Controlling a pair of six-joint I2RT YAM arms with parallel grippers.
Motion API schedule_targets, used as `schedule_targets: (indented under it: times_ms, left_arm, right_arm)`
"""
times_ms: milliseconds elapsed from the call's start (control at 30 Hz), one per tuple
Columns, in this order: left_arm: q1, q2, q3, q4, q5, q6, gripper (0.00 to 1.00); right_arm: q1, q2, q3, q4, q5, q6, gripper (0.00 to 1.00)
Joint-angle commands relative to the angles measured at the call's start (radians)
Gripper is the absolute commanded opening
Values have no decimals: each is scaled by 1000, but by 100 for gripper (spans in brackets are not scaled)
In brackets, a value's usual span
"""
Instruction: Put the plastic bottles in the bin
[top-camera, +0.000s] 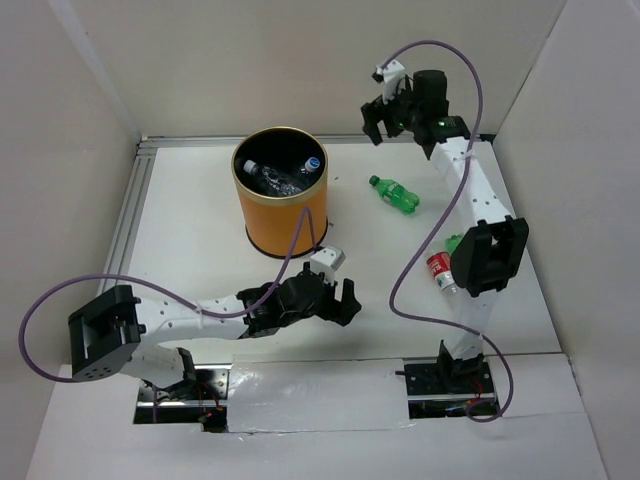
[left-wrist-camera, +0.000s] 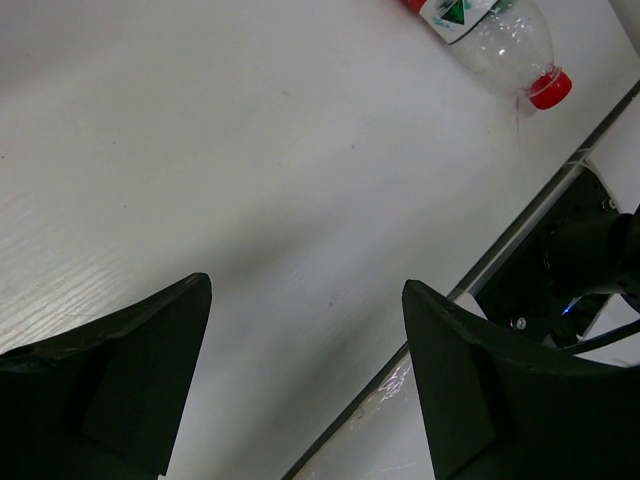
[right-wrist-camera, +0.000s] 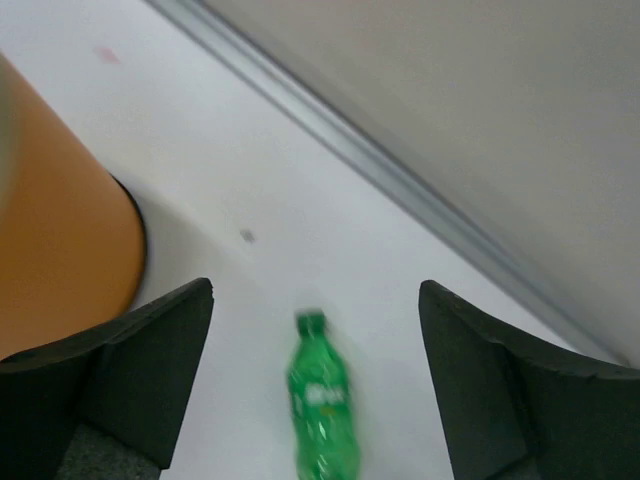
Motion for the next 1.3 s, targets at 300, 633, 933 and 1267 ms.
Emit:
schedule_targets:
  times_ms: [300, 633, 933, 1267]
  left_arm:
    - [3, -29, -1, 29, 15, -3, 89]
    - [3, -86, -41, 0, -27, -25, 89]
    - [-6, -118, -87, -9, -27, -43, 88]
    - [-6, -149, -128, 0, -13, -34, 88]
  right_arm:
    - [-76, 345, 109, -345, 94, -276, 88]
    - [-85, 454, 90, -387, 232, -332, 75]
    - [-108, 168, 143, -467, -154, -309, 24]
    - [49, -109, 159, 253, -476, 254, 16]
